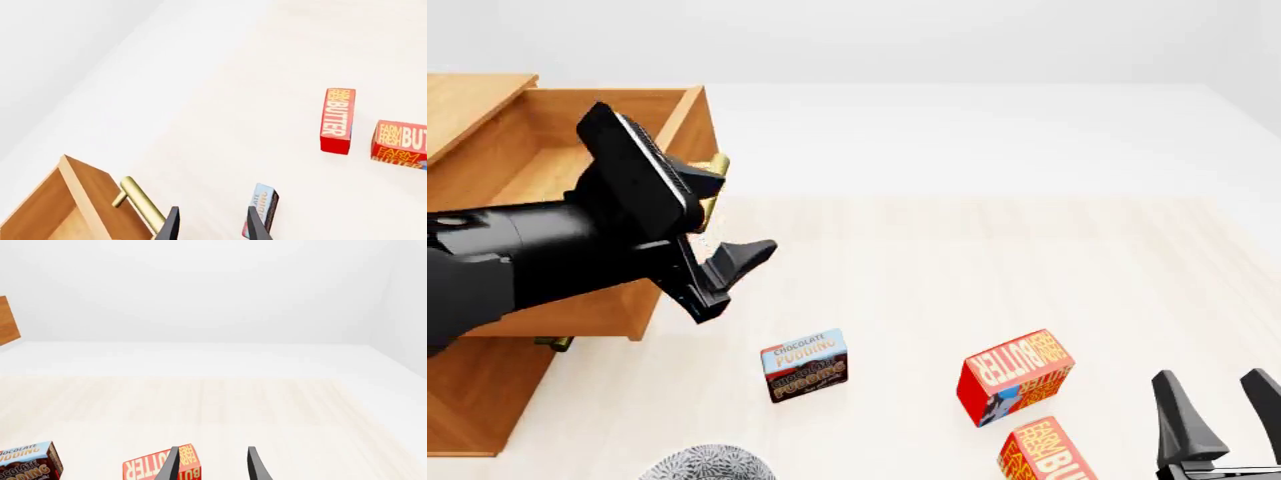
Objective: Put the chocolate pudding in the top drawer of the cabinet and close it.
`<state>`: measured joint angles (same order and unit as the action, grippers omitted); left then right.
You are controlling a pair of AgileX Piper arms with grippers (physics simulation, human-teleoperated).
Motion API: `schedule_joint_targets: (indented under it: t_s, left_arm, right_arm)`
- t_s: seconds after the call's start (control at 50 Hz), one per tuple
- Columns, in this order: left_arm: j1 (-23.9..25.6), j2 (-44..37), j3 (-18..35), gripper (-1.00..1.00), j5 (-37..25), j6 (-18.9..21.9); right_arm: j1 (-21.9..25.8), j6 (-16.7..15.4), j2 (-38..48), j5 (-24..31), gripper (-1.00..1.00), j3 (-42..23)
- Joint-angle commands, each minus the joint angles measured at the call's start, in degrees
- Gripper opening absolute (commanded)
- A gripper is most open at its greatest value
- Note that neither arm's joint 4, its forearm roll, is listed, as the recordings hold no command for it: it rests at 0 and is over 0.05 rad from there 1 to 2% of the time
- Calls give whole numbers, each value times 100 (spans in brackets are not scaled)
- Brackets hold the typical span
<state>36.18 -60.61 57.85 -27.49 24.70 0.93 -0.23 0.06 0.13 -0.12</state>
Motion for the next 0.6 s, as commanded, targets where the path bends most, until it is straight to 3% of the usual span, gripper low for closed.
schedule_joint_targets:
  t_s: [0.02,0.14,0.16,0.3,0.44,0.56,0.6]
  left_arm:
    - [84,-159,-491,100,420,55]
    - [12,-196,-633,100,504,134]
    - [55,-291,-540,100,474,-24]
    - [-3,-369,-771,100,717,-6]
    - [89,-653,-765,100,867,-250]
    - [-57,-715,-1003,100,1096,-156]
    - [193,-991,-898,100,1136,-353]
  right_arm:
    - [-37,1,9,-3,100,3]
    - [-38,0,9,-4,100,3]
    - [-34,2,9,-3,100,3]
    - [-38,3,6,0,100,3]
    - [-38,6,8,-2,100,4]
    - [-39,6,9,-2,100,4]
    - [-39,5,9,-2,100,4]
